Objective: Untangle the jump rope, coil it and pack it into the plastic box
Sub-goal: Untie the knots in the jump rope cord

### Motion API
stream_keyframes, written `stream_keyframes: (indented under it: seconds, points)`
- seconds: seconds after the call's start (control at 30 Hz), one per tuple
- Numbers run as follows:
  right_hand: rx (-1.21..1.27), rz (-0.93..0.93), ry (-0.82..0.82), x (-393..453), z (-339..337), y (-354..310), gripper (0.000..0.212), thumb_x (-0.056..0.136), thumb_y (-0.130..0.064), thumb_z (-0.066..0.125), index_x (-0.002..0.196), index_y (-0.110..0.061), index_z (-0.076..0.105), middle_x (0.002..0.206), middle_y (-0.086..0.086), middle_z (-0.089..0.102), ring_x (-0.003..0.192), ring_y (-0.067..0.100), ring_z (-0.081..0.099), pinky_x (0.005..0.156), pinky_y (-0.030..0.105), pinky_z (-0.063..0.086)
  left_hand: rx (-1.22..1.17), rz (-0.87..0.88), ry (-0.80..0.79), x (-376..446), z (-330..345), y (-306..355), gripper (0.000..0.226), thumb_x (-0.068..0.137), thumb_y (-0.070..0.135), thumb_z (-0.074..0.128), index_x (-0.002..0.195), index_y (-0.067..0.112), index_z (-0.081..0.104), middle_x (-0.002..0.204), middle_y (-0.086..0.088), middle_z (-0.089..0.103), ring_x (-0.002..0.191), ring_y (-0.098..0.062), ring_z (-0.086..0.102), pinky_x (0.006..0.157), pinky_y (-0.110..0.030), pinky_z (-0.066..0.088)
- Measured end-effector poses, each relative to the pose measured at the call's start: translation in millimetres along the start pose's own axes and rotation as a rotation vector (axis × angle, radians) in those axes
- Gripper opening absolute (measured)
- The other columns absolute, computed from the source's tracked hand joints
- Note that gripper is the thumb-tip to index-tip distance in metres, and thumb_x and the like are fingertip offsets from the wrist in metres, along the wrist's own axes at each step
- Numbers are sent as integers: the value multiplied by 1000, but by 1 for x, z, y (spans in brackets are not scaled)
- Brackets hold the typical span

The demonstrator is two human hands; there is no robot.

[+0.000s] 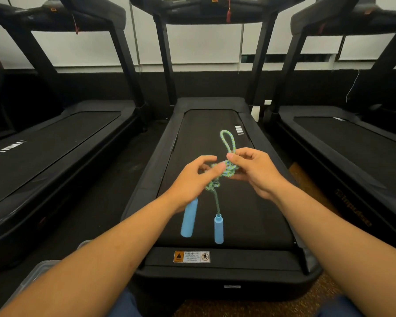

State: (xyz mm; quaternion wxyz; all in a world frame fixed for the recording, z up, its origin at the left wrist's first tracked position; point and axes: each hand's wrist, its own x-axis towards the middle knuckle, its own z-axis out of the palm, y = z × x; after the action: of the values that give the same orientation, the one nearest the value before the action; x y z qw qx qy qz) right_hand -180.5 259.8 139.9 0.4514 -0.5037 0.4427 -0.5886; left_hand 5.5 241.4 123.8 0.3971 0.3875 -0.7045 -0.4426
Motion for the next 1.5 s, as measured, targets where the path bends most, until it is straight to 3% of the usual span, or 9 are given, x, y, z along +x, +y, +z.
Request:
stream_keyframes:
  seconds: [0.13, 0.27, 0.43, 0.63, 0.9, 1.0, 1.1, 1.3, 1.5]
  points:
    - [-38, 38, 62, -1, 7, -5, 13, 92, -15, 72, 85, -6, 66, 75, 9, 64, 65, 16, 67, 57, 27, 56, 274, 206, 84, -3, 6, -3, 65, 78, 43, 84, 135, 38, 51, 109, 2, 56, 101, -9, 57, 86, -20, 44]
    - [-2, 104, 70, -2, 9, -8, 20, 93, -23, 72, 84, -8, 64, 75, 10, 66, 59, 16, 65, 53, 24, 56, 360, 342, 138, -2, 8, 0, 21, 91, 35, 72, 110, 32, 63, 98, 4, 63, 91, -10, 60, 80, -31, 50]
    - [32, 52, 121, 0, 2, -13, 19, 99, -30, 62, 102, -12, 57, 74, 6, 61, 64, 20, 67, 56, 32, 57, 9, 167, 46, -1, 4, 3, 12, 101, 27, 62, 103, 16, 67, 70, 12, 56, 62, -7, 49, 59, -21, 40]
    - [-469, -346, 31, 0, -15, -14, 34, 85, -1, 64, 101, -30, 70, 96, -3, 63, 79, 7, 57, 72, 26, 50, -141, -5, 14, -3, -2, 7, 26, 103, 36, 56, 106, 12, 67, 89, -7, 74, 69, -10, 60, 55, -24, 38]
    - [-348, -249, -88, -5, 2, -6, 16, 89, -14, 76, 104, -19, 75, 95, 4, 78, 83, 10, 68, 67, 25, 53, -186, -33, -62, -6, -3, 9, 28, 104, 31, 52, 102, 6, 64, 79, -11, 70, 58, -12, 59, 47, -20, 35]
    - [-315, -218, -56, -5, 7, -3, 10, 89, -6, 75, 96, -14, 76, 91, 12, 78, 77, 12, 68, 63, 26, 53, 10, 46, 12, -4, -3, 3, 35, 100, 37, 59, 98, 2, 64, 77, -4, 62, 68, -18, 55, 58, -31, 42]
    - [-300, -198, -21, -5, 9, -3, 7, 88, -4, 75, 90, -11, 75, 75, 5, 75, 63, 12, 64, 60, 24, 53, 232, 173, 165, -3, -4, -2, 22, 93, 46, 66, 105, 27, 64, 82, 4, 70, 77, -18, 67, 72, -36, 52]
    - [-277, -159, -3, -3, 7, -4, 3, 89, -6, 75, 92, -4, 75, 70, 7, 71, 60, 15, 63, 62, 26, 55, 485, 529, 327, -2, -5, 0, 24, 93, 34, 70, 116, 28, 67, 93, 11, 58, 84, -10, 60, 74, -36, 52]
    - [-272, -161, -3, -2, 5, -5, 8, 90, -7, 73, 95, -2, 76, 71, 8, 72, 60, 15, 62, 61, 23, 54, 683, 585, 414, 2, -5, 1, 12, 96, 32, 65, 101, 23, 70, 98, 10, 61, 74, -14, 63, 63, -41, 54]
